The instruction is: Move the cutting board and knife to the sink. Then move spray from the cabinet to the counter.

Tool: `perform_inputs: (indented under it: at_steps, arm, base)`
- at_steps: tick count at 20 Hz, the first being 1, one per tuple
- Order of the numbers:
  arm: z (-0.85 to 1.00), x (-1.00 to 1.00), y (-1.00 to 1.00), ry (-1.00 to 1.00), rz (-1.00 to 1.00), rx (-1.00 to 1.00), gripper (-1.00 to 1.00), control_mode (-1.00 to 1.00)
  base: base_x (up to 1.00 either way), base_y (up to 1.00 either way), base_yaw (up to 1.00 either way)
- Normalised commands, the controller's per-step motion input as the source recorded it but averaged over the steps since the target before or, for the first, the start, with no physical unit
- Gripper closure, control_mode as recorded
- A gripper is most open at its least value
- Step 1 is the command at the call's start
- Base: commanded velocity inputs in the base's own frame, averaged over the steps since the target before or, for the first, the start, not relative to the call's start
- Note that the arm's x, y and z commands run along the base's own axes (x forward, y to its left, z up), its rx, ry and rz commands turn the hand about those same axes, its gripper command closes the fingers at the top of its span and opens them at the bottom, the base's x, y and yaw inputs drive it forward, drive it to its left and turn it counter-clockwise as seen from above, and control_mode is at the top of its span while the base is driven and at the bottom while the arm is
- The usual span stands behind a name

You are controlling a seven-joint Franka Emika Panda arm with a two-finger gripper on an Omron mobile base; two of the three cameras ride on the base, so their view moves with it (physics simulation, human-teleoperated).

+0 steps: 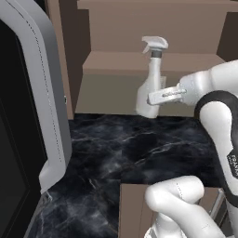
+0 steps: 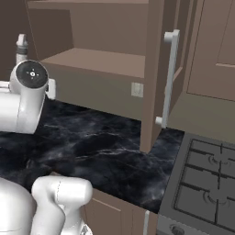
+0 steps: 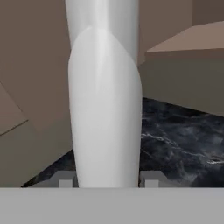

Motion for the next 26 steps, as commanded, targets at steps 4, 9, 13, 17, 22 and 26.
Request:
perform_inputs:
  at_steps: [4, 9, 13, 17, 22, 26]
  arm:
    - [-0.15, -0.57, -0.08, 0.0, 0.41, 0.0, 1.0, -1.0]
    - [-0.17, -0.47, -0.09, 0.0, 0.43, 0.0, 1.0, -1.0]
    - [-0.18, -0.4, -0.08, 0.0, 0.45, 0.0, 1.0, -1.0]
    - [-0.15, -0.26, 0.01, -0.01, 0.46, 0.0, 1.0, -1.0]
    - [-0.22, -0.16, 0.1, 0.0, 0.4, 0.0, 1.0, -1.0]
    - [-0.27, -0.15, 0.09, 0.0, 0.31, 0.0, 1.0, -1.0]
  base:
    - [0.0, 0.0, 0.0]
    - [0.0, 0.0, 0.0]
    - [0.0, 0.0, 0.0]
    - [0.0, 0.0, 0.0]
    - [0.0, 0.0, 0.0]
    - [0.0, 0.0, 0.0]
